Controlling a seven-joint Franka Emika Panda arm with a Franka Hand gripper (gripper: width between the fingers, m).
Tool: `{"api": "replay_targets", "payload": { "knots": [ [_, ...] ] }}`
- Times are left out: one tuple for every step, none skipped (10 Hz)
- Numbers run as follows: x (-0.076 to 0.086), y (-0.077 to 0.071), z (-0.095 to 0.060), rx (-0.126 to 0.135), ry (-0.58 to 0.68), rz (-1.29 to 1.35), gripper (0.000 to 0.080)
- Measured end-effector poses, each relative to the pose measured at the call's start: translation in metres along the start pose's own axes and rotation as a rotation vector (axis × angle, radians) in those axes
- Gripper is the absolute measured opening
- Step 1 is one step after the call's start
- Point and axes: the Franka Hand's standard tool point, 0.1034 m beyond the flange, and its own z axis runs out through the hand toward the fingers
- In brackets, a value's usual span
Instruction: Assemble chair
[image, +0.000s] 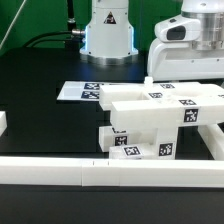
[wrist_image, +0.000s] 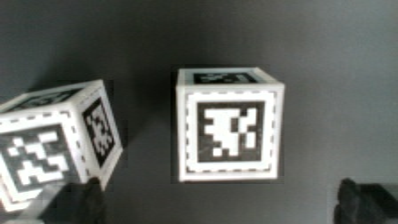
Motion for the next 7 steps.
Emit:
{"api": "replay_targets", "payload": {
  "knots": [
    [0.001,0.002,-0.001,0.0,0.003,0.002,0.0649],
    [0.001,0.001,0.0,0.0,0.001,0.002,0.0649],
    [0.001,0.001,0.0,0.0,0.001,0.002,0.0649],
    [0.001,0.0,0.0,0.0,0.0,0.003,0.0649],
    [0.001,-0.004,-0.002,0.002,-0.005,-0.002,0.0649],
    [0.005,-0.007,-0.006,0.006,-0.009,-0.004,0.0649],
    [0.007,-0.01,-0.008,0.009,-0.004,-0.006,0.0649]
  ]
}}
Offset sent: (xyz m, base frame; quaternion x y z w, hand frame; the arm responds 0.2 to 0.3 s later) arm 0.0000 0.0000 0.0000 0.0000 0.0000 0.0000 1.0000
